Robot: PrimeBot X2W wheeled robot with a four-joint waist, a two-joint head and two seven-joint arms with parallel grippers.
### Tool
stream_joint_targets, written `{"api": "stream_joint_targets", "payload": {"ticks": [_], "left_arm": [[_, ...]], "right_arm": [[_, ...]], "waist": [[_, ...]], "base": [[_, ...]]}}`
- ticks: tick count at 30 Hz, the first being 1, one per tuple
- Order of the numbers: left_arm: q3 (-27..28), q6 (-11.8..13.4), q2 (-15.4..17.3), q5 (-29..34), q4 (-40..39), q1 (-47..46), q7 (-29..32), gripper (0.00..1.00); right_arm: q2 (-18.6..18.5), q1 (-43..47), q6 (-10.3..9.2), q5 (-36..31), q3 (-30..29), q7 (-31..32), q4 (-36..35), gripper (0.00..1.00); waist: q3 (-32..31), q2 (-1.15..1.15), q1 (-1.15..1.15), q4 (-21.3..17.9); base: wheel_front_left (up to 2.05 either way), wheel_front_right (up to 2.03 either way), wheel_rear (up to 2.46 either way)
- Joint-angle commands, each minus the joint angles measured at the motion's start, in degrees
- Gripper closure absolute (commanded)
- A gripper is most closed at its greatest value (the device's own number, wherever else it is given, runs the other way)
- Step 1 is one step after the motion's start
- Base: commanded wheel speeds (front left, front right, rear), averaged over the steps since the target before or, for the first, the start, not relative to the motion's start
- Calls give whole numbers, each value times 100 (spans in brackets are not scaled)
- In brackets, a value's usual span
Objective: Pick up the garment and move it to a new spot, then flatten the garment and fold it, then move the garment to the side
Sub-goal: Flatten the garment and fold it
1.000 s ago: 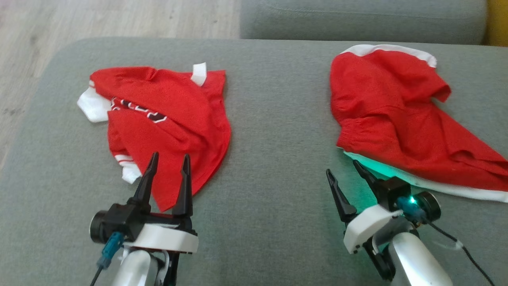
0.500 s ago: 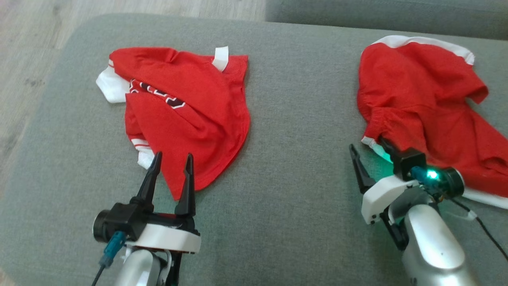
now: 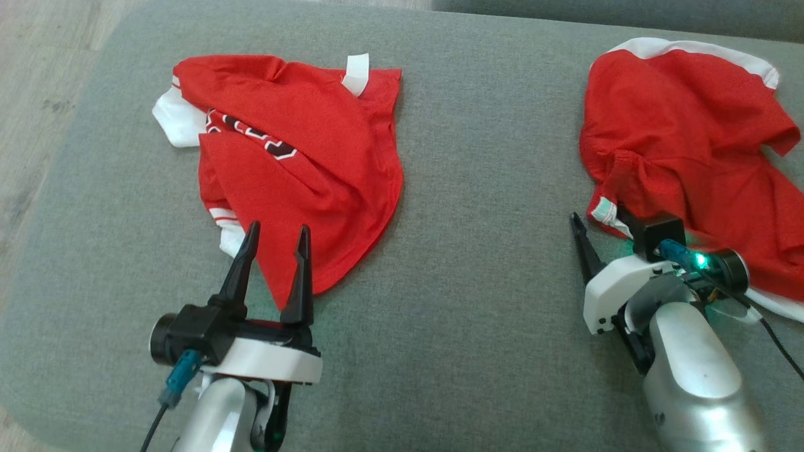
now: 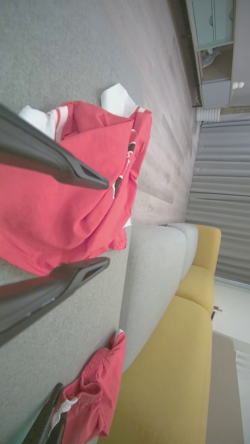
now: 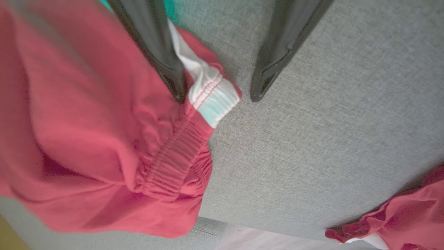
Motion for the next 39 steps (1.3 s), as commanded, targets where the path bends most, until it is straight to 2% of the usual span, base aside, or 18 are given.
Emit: {"api": "stream_joint_targets", "payload": {"ticks": [1, 6, 11, 19, 26, 27, 28, 29, 35, 39], "left_arm": [[153, 27, 25, -30, -151, -229, -36, 0], [169, 38, 25, -18, -115, -219, -36, 0], [190, 44, 25, 11, -86, -172, -36, 0], [216, 48, 25, 64, -44, -60, -36, 0], [291, 37, 25, 120, -33, 63, -36, 0], [305, 36, 25, 127, -31, 77, -36, 0], [305, 36, 25, 127, -31, 77, -36, 0], [332, 36, 25, 144, -32, 99, -36, 0], [386, 36, 25, 185, -73, 152, -36, 0], [417, 41, 25, 201, -105, 193, -36, 0]], "right_arm": [[4, -134, -4, -3, 168, -32, -37, 100], [4, -160, -4, 399, 415, -306, 32, 100], [4, -108, -4, 1130, 1030, -472, -62, 100], [4, 116, -4, 2218, 2326, -168, -390, 100], [4, 335, -4, 2819, 3246, 168, -542, 100], [4, 342, -4, 2828, 3316, 196, -523, 6], [4, 342, -4, 2828, 3316, 196, -523, 6], [4, 334, -4, 2830, 3421, 165, -523, 0], [4, 297, -4, 2844, 3386, -114, -704, 0], [-37, 347, -4, 2662, 3003, -360, -927, 0]], "waist": [[-8, 0, -1, -9], [-100, 0, -1, -78], [-281, 0, -1, -165], [-575, 0, -1, -238], [-749, 0, -1, -274], [-764, 0, -1, -286], [-764, 0, -1, -286], [-793, 0, -1, -314], [-894, 0, -1, -445], [-981, 0, -1, -582]], "base": [[0, 0, 0], [0, 0, 0], [0, 0, 0], [0, 0, 0], [0, 0, 0], [0, 0, 0], [0, 0, 0], [0, 0, 0], [0, 0, 0], [0, 0, 0]]}}
